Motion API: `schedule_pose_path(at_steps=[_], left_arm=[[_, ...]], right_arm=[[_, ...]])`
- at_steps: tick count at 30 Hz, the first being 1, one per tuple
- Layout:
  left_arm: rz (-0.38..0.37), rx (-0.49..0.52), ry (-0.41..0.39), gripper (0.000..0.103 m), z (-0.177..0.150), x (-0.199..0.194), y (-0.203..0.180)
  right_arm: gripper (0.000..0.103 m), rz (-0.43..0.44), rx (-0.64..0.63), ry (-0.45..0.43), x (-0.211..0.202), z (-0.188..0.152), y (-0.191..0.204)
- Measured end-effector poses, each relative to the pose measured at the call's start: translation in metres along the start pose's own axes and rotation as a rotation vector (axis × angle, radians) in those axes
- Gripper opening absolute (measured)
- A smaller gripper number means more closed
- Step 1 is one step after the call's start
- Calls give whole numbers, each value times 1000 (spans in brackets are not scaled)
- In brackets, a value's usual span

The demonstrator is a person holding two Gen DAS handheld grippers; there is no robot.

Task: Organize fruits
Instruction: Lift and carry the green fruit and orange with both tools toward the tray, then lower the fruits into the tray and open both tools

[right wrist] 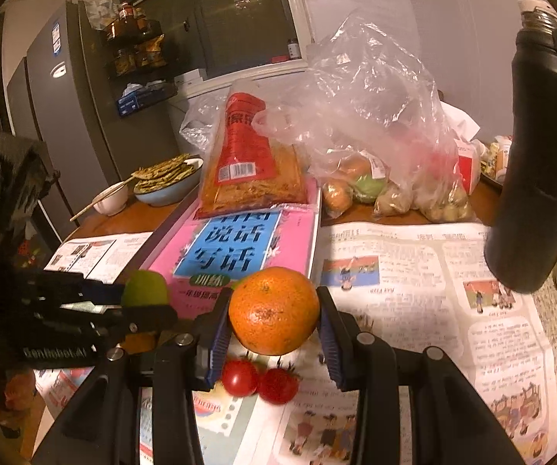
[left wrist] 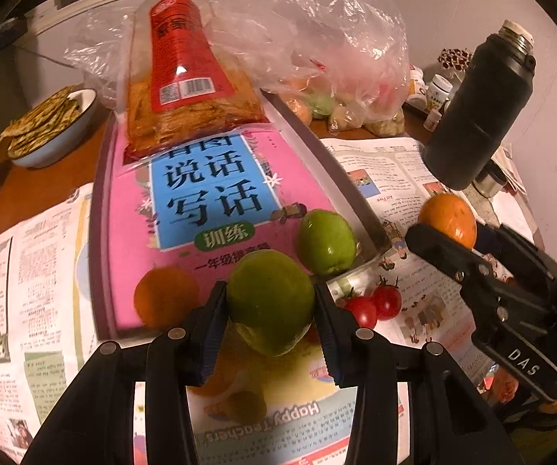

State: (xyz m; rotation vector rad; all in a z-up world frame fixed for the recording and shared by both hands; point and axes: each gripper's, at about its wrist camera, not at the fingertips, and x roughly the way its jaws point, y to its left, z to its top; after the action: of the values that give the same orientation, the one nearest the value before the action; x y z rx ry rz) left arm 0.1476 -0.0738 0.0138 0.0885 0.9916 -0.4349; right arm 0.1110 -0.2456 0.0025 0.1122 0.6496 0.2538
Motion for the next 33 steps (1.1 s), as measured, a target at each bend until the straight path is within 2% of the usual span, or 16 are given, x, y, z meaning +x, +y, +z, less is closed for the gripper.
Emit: schedule_pose_path(at_steps=[7, 16, 22, 28, 33], left_arm=[[16, 35, 16, 45, 17, 17, -8], [19, 65, 47, 45, 23, 32, -10], [45, 53, 52, 45, 25, 35, -1], [57, 33, 94, 45, 20, 48, 10], [61, 45, 85, 45, 19, 49, 9]], right_arm=[[42, 12, -16, 1, 13, 21, 1], [41, 21, -31, 25, 49, 46, 11], [41, 17, -26, 59, 68, 49, 7], [42, 20, -16, 91, 84, 47, 3], [42, 26, -32, 110, 92, 44, 7]])
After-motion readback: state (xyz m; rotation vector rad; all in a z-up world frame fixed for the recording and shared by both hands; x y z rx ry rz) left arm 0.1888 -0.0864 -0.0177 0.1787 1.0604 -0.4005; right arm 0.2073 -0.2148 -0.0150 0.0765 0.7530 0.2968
